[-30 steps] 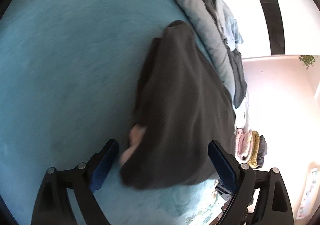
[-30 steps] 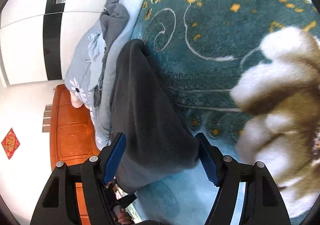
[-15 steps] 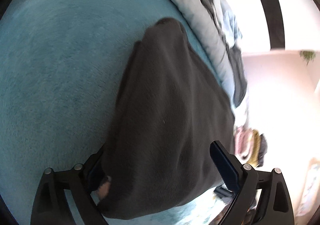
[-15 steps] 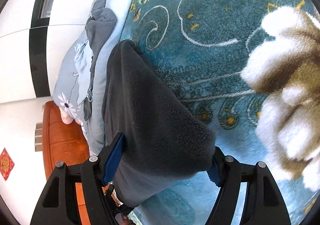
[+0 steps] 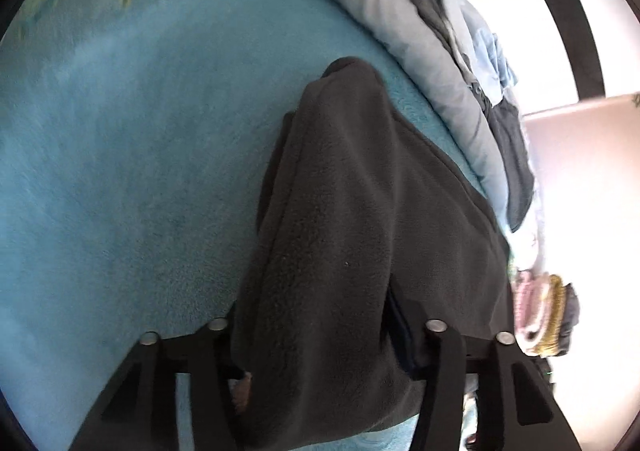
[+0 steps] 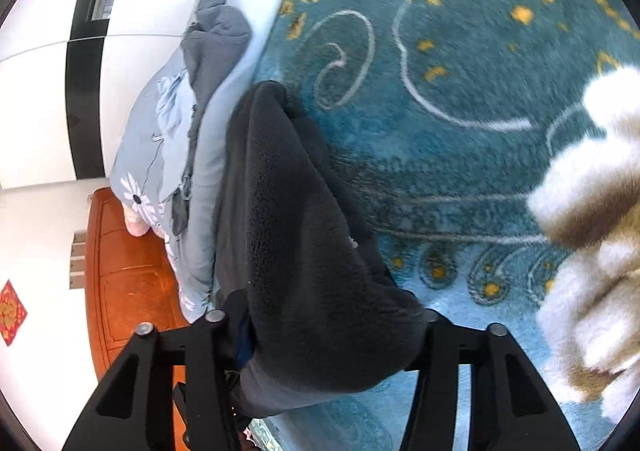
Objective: Fold clothes
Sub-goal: 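Lift the folded jacket and carry it with both grippers toward the clothes stack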
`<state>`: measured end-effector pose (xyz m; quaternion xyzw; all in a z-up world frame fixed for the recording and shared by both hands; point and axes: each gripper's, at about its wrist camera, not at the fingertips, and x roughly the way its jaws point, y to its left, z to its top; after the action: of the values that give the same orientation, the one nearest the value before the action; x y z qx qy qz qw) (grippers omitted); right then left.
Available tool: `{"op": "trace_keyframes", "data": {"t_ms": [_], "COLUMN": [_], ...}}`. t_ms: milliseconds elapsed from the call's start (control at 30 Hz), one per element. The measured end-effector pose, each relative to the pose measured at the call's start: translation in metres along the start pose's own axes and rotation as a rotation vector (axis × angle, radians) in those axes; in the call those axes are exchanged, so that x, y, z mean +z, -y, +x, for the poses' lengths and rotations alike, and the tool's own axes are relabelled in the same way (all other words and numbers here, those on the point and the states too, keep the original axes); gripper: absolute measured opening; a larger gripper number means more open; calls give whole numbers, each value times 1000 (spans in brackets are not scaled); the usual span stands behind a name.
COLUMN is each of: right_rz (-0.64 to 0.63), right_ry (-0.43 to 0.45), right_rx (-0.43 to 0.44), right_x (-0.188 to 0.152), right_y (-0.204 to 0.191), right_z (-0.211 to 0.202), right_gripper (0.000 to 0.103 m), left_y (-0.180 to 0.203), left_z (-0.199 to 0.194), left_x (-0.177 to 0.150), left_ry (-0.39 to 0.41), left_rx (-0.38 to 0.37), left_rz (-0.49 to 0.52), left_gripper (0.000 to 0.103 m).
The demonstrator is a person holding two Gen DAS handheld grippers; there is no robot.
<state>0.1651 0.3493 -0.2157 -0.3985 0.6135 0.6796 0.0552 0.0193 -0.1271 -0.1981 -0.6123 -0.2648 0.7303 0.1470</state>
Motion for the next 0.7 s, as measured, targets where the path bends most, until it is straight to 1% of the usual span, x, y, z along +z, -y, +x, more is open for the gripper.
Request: {"op": "trace_keyframes", "data": {"t_ms": [33, 133, 233, 300, 367, 433, 467, 600, 700], "right_rz": [-15, -66, -113, -143, -182, -204, -215, -222, -222], "right_ry": [-5, -15, -11, -7, 0, 5, 13, 68, 120], "right_rx": [8, 27, 53, 74, 92, 101, 106, 109, 85], "right_x": [3, 10, 19, 27, 36, 43, 48, 63, 73], "right_y": [-4, -18, -32, -41, -48, -48, -44, -19, 7], "right_z": [-3, -12, -29, -42, -63, -86, -105, -176, -234], "right_gripper": [47, 44, 41, 40, 40, 40, 40, 40, 40], "left_y": [9, 45, 83, 112, 142, 176, 192, 257, 299], "left_z": [-4, -12, -29, -41, -46, -46, -44, -33, -18], "left_x": [0, 10, 11, 7, 0, -8, -14, -54, -89], "left_ry": [7, 31, 58, 69, 73, 68, 61, 5, -55], "left_rx": [24, 76, 91, 87, 72, 53, 39, -24, -68], "left_rz": [23, 91, 164, 216, 269, 324, 353, 469, 543], "left_gripper": [44, 41, 40, 40, 40, 40, 40, 40, 40]}}
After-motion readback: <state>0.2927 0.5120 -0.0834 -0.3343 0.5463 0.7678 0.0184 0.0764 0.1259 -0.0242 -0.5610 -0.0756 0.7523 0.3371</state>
